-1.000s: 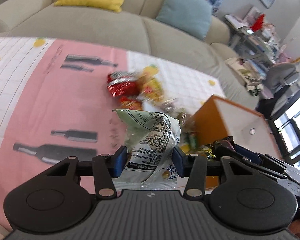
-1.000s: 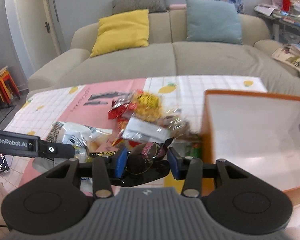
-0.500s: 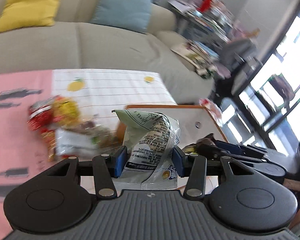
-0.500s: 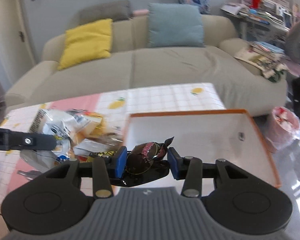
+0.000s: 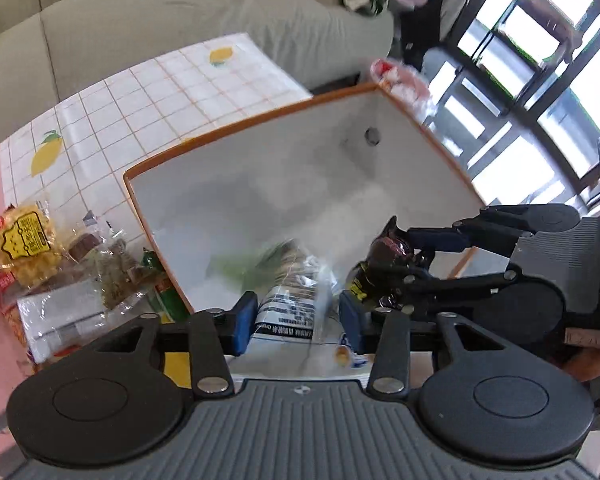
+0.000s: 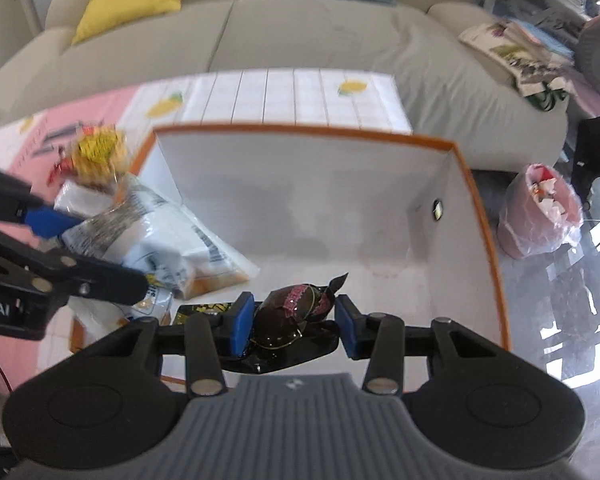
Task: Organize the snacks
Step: 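Carry the white bag with the left tool while the right tool carries the dark snack over the orange box, then open the right tool to drop the dark snack while the left tool releases the white bag into the box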
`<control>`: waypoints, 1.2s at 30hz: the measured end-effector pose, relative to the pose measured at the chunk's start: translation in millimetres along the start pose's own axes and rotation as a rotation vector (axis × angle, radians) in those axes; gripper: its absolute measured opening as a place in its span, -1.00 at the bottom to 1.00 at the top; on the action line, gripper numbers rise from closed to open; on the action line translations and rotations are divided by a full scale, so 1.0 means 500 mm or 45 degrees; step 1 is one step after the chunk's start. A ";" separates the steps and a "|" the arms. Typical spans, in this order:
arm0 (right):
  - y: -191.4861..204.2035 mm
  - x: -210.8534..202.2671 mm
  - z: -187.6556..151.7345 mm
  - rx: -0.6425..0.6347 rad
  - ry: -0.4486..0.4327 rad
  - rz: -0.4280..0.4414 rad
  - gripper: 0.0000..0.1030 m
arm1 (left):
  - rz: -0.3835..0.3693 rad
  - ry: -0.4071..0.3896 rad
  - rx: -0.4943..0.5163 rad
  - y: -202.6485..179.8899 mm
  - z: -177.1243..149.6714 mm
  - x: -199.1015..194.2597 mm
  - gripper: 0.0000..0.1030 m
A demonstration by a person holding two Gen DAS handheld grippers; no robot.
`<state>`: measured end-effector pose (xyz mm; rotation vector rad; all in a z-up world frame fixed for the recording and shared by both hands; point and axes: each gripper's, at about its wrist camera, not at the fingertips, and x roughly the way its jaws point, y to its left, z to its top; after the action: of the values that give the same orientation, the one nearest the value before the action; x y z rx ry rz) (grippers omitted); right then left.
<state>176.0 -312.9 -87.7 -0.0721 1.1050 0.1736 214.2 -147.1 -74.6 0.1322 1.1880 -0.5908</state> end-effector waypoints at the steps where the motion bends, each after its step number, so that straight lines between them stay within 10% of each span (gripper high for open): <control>1: 0.001 0.012 -0.002 -0.010 0.019 0.006 -0.17 | 0.021 0.010 0.018 -0.001 0.003 0.007 -0.29; 17: 0.008 0.109 -0.015 -0.026 0.211 0.033 -0.16 | 0.140 0.151 0.159 -0.018 0.000 0.088 -0.22; 36: 0.017 0.112 0.029 0.060 0.411 -0.038 0.03 | 0.080 -0.052 0.031 0.009 -0.005 -0.037 0.14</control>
<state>211.6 -296.7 -131.0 -0.0765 1.4288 0.1109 210.1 -135.6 -60.1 0.1765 1.1334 -0.5506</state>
